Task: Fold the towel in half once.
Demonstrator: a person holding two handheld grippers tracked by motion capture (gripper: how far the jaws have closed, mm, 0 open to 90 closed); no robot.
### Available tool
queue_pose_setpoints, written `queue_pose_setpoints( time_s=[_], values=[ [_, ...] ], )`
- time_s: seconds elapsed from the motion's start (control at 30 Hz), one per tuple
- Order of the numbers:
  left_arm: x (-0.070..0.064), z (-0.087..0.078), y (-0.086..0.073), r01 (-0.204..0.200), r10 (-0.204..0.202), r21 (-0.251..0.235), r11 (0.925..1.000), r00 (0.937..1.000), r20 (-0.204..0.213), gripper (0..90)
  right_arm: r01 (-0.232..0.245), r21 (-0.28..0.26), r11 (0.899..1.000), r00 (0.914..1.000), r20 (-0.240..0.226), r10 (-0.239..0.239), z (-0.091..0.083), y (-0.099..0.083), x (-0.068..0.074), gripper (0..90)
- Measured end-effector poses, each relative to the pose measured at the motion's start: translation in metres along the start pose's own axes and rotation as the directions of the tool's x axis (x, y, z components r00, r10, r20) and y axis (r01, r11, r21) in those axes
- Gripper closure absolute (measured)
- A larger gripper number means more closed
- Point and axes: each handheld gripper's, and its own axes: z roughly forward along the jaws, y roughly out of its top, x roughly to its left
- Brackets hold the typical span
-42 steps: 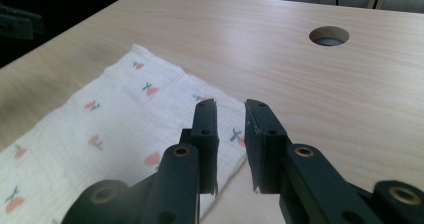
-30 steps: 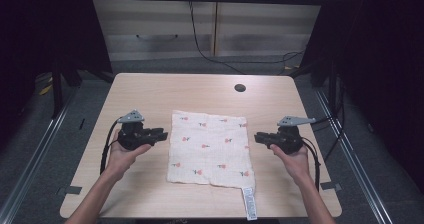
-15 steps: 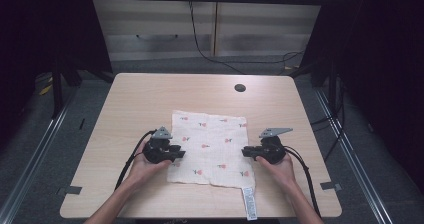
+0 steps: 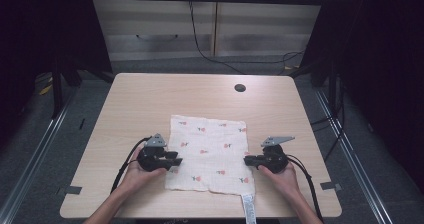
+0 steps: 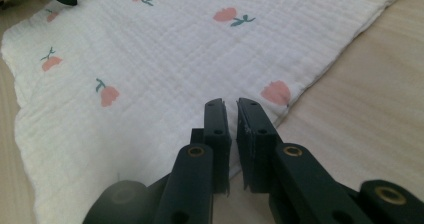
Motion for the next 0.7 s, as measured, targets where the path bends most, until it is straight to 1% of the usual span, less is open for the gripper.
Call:
queue_pose_setpoints(
  time_s=[0.07, 0.2, 0.23, 0.37, 0.47, 0.53, 0.6, 0.63, 0.67, 0.7],
  values=[
    [-0.004, -0.002, -0.004, -0.01, 0.01, -0.009, 0.9999, 0.9999, 0.004, 63.9, 0.005, 0.002, 1.0, 1.0, -0.001, -0.005, -0.002, -0.003, 0.003, 84.2],
    [-0.011, -0.004, -0.007, -0.002, 0.003, -0.011, 0.9999, 1.0, 0.006, 63.9, 0.005, 0.003, 1.0, 0.9999, -0.014, -0.005, -0.007, -0.009, 0.007, 85.1],
    [-0.012, -0.005, -0.008, -0.014, 0.014, -0.005, 0.9999, 0.9999, 0.002, 63.9, 0.006, 0.008, 1.0, 0.9999, -0.014, -0.006, -0.009, -0.011, 0.009, 85.1],
    [-0.018, -0.007, -0.012, -0.032, 0.032, -0.013, 0.9994, 0.999, 0.03, 63.9, 0.028, 0.017, 0.999, 0.9996, -0.008, -0.028, -0.014, -0.016, 0.013, 85.3],
    [-0.018, -0.007, -0.013, -0.021, 0.022, -0.014, 0.9997, 0.9992, 0.034, 63.9, 0.025, 0.017, 1.0, 0.9997, -0.008, -0.025, -0.018, -0.021, 0.016, 85.6],
    [-0.021, -0.007, -0.013, -0.013, 0.014, -0.011, 0.9999, 0.9992, 0.038, 63.8, 0.027, 0.021, 0.999, 0.9996, -0.011, -0.027, -0.021, -0.024, 0.019, 85.6],
    [-0.028, -0.008, -0.014, -0.039, 0.039, 0.0, 0.9992, 0.9982, 0.046, 63.8, 0.033, 0.026, 0.999, 0.9994, -0.012, -0.033, -0.025, -0.028, 0.022, 85.4],
    [-0.031, -0.01, -0.015, -0.065, 0.064, 0.014, 0.9978, 0.9965, 0.053, 63.8, 0.034, 0.023, 0.999, 0.9993, -0.012, -0.034, -0.026, -0.03, 0.024, 85.2],
    [-0.034, -0.011, -0.017, -0.078, 0.077, 0.016, 0.9968, 0.9957, 0.052, 63.8, 0.03, 0.021, 0.999, 0.9995, -0.015, -0.029, -0.028, -0.033, 0.025, 85.2],
    [-0.036, -0.012, -0.019, -0.072, 0.071, 0.009, 0.9974, 0.9958, 0.057, 63.5, 0.029, 0.02, 0.999, 0.9994, -0.018, -0.029, -0.029, -0.034, 0.026, 85.0]
  ],
)
